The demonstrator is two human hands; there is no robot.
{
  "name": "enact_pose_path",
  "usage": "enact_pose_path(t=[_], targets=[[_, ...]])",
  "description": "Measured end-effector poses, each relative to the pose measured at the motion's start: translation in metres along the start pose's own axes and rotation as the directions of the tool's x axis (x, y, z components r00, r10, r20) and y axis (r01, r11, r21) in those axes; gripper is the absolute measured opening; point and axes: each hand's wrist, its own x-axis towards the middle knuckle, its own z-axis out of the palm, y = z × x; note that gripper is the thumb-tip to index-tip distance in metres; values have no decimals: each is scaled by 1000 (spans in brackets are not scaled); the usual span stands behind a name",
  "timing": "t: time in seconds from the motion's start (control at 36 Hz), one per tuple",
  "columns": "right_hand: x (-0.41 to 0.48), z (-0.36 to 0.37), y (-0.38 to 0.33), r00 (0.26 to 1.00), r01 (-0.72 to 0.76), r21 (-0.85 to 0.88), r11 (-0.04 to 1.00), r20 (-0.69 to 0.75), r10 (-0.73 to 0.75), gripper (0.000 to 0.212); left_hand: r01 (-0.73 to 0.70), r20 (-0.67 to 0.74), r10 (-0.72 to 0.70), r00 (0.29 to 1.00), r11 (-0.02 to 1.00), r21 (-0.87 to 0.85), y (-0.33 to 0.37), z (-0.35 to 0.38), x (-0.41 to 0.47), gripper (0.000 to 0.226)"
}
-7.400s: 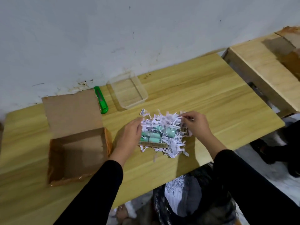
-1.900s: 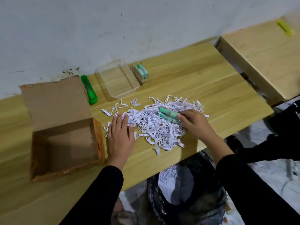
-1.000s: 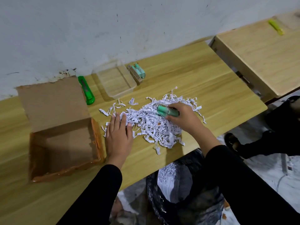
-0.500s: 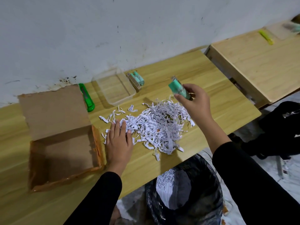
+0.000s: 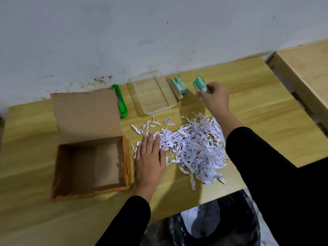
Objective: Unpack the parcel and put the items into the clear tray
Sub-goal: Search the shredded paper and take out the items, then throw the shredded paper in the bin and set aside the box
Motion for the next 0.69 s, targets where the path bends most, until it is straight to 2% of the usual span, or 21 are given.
enact_pose_path(t=[0.14, 0.25, 0.42, 0.53, 0.69], targets=[[29, 20, 8, 997, -75, -93, 993, -9, 74, 28, 22, 14, -23, 1000, 1000, 3, 2, -1, 0, 51], [41, 33, 6, 997, -69, -166, 984, 19, 73, 33, 27, 37, -27, 999, 999, 26, 3, -1, 1, 50], [42, 42, 3, 998, -20, -218, 976, 61, 34, 27, 26, 25, -26, 999, 1000, 13, 3, -1, 3, 50], [23, 26, -2, 996, 21, -204, 979, 93, -3, 35, 28, 22, -27, 999, 999, -20, 2, -2, 2, 50], [-21, -15, 17, 994, 82, -192, 978, 93, -65, 38, 14, -79, -25, 997, 990, -140, -1, 0, 2, 46]])
